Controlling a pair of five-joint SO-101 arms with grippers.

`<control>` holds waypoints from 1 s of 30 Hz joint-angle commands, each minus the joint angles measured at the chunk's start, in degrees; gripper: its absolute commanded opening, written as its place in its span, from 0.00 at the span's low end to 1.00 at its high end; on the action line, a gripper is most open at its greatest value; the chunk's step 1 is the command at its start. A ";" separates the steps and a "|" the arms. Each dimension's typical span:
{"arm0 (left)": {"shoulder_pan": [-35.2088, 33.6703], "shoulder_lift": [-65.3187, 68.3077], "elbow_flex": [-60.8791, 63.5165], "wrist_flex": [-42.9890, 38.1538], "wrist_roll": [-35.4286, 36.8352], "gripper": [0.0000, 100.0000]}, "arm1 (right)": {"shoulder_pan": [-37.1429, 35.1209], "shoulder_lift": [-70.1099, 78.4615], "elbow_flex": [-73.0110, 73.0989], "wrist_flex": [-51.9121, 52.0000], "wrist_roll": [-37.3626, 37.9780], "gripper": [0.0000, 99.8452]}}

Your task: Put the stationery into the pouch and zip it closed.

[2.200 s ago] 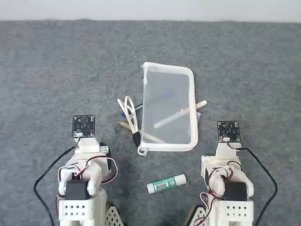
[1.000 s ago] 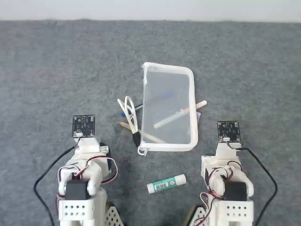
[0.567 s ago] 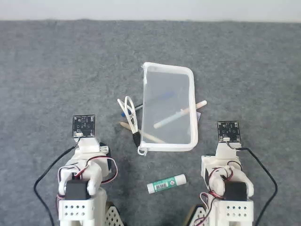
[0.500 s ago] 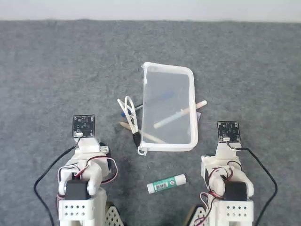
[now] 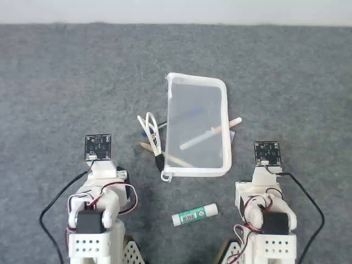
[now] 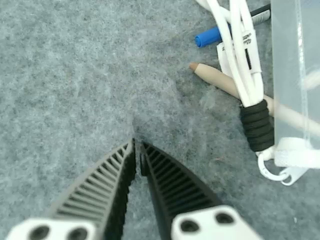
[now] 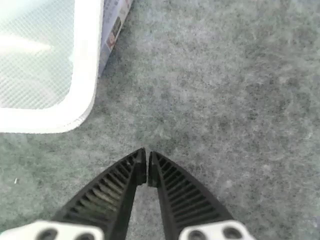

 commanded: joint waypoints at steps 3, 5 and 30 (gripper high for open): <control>-0.09 -1.32 -0.66 0.26 -0.35 0.01 | 0.57 -1.27 1.14 0.31 0.35 0.01; -0.09 -1.32 -0.66 0.26 -0.35 0.01 | 0.57 -1.27 1.14 0.31 0.35 0.01; 5.10 -1.32 -0.66 0.26 -0.35 0.01 | 0.22 -1.27 1.14 0.31 0.35 0.01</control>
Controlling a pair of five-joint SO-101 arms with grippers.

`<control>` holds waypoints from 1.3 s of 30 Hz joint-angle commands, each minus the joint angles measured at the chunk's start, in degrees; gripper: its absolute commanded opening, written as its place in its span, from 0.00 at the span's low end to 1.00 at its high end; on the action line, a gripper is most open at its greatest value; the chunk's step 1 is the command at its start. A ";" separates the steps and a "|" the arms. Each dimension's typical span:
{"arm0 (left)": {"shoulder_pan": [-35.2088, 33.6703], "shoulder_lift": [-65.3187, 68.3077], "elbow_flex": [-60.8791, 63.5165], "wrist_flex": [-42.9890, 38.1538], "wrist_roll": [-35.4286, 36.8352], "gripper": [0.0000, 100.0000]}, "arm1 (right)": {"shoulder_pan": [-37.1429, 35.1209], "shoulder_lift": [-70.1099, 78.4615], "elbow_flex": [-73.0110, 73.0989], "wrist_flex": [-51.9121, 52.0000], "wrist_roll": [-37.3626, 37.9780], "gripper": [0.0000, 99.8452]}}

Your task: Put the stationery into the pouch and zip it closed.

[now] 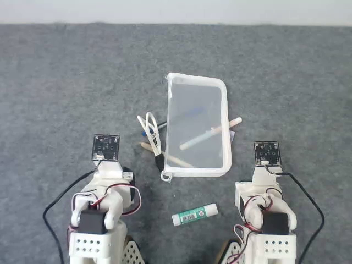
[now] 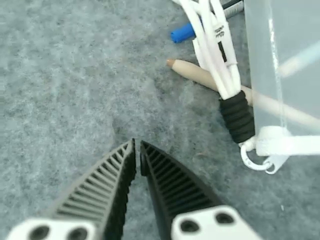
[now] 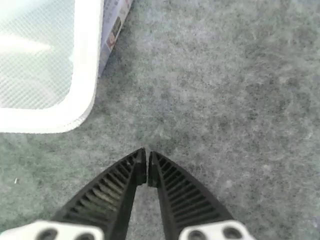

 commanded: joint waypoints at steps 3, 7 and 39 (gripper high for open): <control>0.62 -1.32 -0.66 0.26 -0.18 0.01 | 0.22 -1.27 1.14 0.31 0.35 0.01; 0.62 -1.32 -0.66 0.26 -0.18 0.01 | 0.22 -1.27 1.14 0.31 0.35 0.01; -0.62 -1.32 -7.60 -0.18 -0.44 0.01 | -14.46 1.71 -28.66 -1.54 -11.43 0.01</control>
